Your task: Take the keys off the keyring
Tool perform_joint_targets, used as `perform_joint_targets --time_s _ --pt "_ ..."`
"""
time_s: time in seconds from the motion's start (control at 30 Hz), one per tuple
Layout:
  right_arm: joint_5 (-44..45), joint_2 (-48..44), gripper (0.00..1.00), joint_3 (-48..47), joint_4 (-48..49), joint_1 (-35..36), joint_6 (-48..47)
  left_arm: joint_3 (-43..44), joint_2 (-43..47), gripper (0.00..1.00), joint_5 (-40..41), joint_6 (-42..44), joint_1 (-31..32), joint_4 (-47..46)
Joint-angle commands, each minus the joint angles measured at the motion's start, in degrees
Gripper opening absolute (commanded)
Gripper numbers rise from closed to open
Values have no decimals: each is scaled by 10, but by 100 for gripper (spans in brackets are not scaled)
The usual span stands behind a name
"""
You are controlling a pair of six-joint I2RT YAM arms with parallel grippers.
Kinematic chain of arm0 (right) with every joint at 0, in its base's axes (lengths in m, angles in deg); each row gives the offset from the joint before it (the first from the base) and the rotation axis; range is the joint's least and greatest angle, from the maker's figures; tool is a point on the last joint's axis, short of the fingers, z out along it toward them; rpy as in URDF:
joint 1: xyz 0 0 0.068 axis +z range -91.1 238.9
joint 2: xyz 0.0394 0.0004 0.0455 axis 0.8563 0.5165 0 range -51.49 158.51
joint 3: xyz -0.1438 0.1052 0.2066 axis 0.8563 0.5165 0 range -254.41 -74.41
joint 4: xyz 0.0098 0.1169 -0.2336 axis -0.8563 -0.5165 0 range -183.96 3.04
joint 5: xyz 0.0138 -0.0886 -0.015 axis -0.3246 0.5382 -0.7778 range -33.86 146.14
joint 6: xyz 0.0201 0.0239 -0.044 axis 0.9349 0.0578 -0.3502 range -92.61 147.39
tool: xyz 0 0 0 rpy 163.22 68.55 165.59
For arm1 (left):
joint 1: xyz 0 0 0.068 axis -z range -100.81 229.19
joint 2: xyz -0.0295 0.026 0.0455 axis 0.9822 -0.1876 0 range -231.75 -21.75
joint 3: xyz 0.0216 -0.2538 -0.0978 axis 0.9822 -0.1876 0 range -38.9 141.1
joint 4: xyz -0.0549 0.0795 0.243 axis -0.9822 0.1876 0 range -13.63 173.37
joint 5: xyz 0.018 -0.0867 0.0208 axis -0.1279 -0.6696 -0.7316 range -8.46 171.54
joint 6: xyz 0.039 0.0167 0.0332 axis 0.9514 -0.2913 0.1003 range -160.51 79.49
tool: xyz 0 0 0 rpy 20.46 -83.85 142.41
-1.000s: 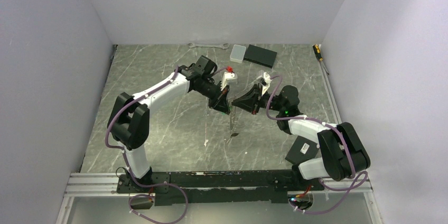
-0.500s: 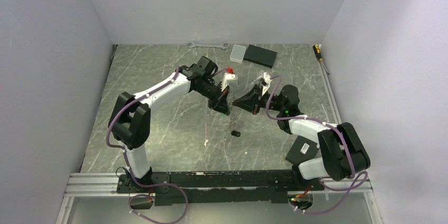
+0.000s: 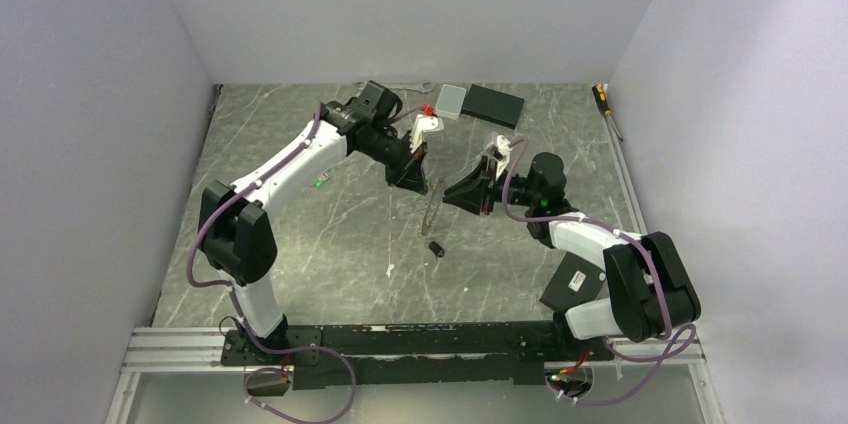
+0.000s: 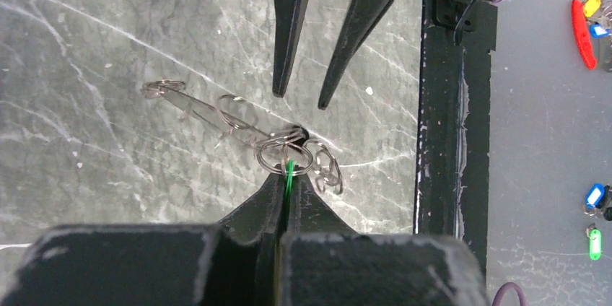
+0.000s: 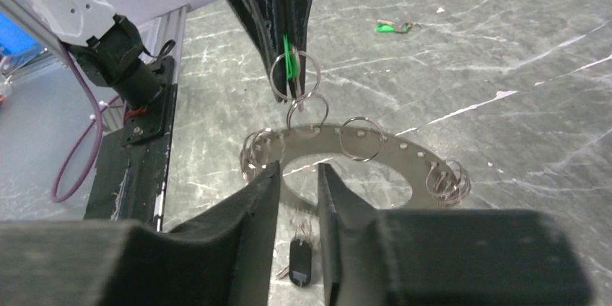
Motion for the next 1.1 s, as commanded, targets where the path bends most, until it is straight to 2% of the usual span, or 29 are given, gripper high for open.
perform_joint_targets --time_s 0.0,0.17,0.37,0.5,0.83,1.0,1.07 --pt "-33 -13 33 -26 -33 -2 -33 40 24 0 2 30 -3 27" --pt "-46 -18 39 -49 -81 -2 -50 56 20 0 10 68 3 52" --pt "-27 -22 42 -95 -142 1 -47 65 18 0 19 66 9 56" --pt "-3 -21 43 -140 -225 17 -42 64 17 0 21 61 16 53" --pt "44 -19 43 -169 -289 55 -27 67 16 0 17 47 21 46" --pt "53 -14 38 -161 -285 57 -28 66 19 0 16 45 21 45" --pt "50 -14 29 -157 -279 57 -30 66 19 0 17 46 21 46"
